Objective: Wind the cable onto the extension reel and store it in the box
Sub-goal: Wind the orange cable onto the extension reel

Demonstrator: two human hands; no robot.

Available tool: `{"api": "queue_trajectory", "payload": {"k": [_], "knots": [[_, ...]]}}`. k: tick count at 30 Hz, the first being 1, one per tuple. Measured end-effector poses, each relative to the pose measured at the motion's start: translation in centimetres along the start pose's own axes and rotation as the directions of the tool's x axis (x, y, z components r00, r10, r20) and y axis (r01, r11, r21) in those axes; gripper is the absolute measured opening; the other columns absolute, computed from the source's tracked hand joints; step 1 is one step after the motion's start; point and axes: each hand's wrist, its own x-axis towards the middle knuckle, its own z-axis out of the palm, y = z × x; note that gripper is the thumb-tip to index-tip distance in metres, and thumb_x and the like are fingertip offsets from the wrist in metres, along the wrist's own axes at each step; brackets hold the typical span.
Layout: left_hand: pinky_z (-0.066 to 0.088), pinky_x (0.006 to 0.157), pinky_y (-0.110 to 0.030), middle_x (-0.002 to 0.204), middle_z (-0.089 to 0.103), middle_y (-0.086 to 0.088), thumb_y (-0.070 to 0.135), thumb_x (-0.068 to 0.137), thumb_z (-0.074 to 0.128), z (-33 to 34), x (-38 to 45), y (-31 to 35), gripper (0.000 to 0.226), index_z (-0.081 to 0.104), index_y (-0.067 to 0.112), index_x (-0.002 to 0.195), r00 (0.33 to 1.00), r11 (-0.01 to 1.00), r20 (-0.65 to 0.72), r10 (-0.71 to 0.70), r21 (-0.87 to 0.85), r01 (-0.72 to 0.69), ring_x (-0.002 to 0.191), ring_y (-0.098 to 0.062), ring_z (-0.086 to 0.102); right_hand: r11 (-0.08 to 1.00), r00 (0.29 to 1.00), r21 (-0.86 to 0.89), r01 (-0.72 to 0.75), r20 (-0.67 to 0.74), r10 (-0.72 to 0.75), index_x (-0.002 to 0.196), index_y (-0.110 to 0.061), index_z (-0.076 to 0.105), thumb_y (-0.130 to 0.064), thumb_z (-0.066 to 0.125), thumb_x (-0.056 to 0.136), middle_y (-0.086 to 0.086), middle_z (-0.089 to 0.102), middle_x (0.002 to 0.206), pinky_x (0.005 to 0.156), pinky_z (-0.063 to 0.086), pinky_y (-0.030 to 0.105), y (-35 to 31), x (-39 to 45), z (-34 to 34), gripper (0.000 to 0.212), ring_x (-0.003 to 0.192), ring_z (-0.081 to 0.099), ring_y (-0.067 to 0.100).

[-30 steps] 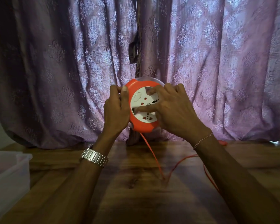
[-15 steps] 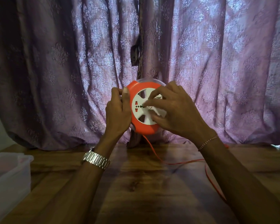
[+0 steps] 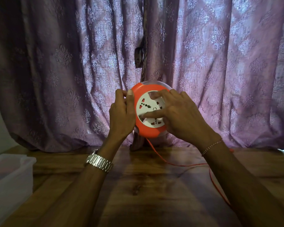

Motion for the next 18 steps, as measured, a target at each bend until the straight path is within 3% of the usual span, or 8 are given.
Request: {"api": "queue_trajectory", "payload": {"k": [4, 8, 12, 15, 18], "knots": [[0.052, 0.064, -0.051, 0.068, 0.059, 0.006, 0.049, 0.103, 0.032, 0.1, -0.2, 0.0, 0.031, 0.043, 0.022, 0.093, 1.0, 1.0, 0.005, -0.002, 0.002, 0.002, 0.07, -0.027, 0.063, 0.997, 0.997, 0.031, -0.064, -0.047, 0.065, 0.117, -0.052, 0.064, -0.045, 0.028, 0.071, 0.004, 0.057, 0.121, 0.077, 0.033, 0.038, -0.4, -0.1, 0.1, 0.059, 0.114, 0.054, 0.021], [0.05, 0.061, -0.047, 0.063, 0.054, 0.008, 0.049, 0.103, 0.033, 0.2, -0.1, -0.1, 0.029, 0.042, 0.024, 0.09, 1.0, 1.0, -0.022, 0.002, -0.001, -0.002, 0.059, -0.008, 0.054, 0.979, 0.969, 0.08, -0.188, -0.144, 0.198, 0.126, -0.047, 0.059, -0.057, 0.055, 0.075, 0.004, 0.064, 0.101, 0.078, 0.039, 0.039, -0.4, -0.2, 0.9, 0.052, 0.094, 0.062, 0.023], [0.045, 0.056, -0.038, 0.061, 0.053, 0.01, 0.048, 0.103, 0.034, 0.3, 0.0, 0.0, 0.029, 0.042, 0.024, 0.09, 1.0, 1.0, -0.026, 0.012, 0.014, -0.012, 0.057, -0.001, 0.053, 0.971, 0.954, 0.074, -0.227, -0.184, 0.237, 0.127, -0.033, 0.061, -0.075, 0.048, 0.078, 0.0, 0.074, 0.086, 0.076, 0.044, 0.04, -0.5, 0.1, 0.9, 0.065, 0.087, 0.067, 0.026], [0.046, 0.056, -0.039, 0.061, 0.053, 0.01, 0.047, 0.104, 0.033, 0.4, -0.2, 0.0, 0.03, 0.043, 0.021, 0.092, 1.0, 1.0, -0.021, 0.009, 0.025, -0.009, 0.057, -0.004, 0.053, 0.978, 0.96, 0.081, -0.192, -0.192, 0.204, 0.125, -0.027, 0.062, -0.069, 0.052, 0.081, 0.002, 0.072, 0.101, 0.076, 0.044, 0.042, -0.4, 0.2, 0.6, 0.062, 0.092, 0.059, 0.029], [0.047, 0.057, -0.039, 0.062, 0.054, 0.009, 0.046, 0.103, 0.033, 0.2, -0.1, -0.1, 0.029, 0.043, 0.021, 0.091, 1.0, 0.999, -0.02, 0.006, 0.036, -0.005, 0.059, -0.004, 0.055, 0.982, 0.969, 0.184, -0.039, -0.231, 0.082, 0.108, -0.016, 0.068, -0.038, 0.066, 0.084, 0.006, 0.066, 0.105, 0.08, 0.045, 0.044, 0.1, 0.0, 0.2, 0.033, 0.093, 0.053, 0.029]]}}
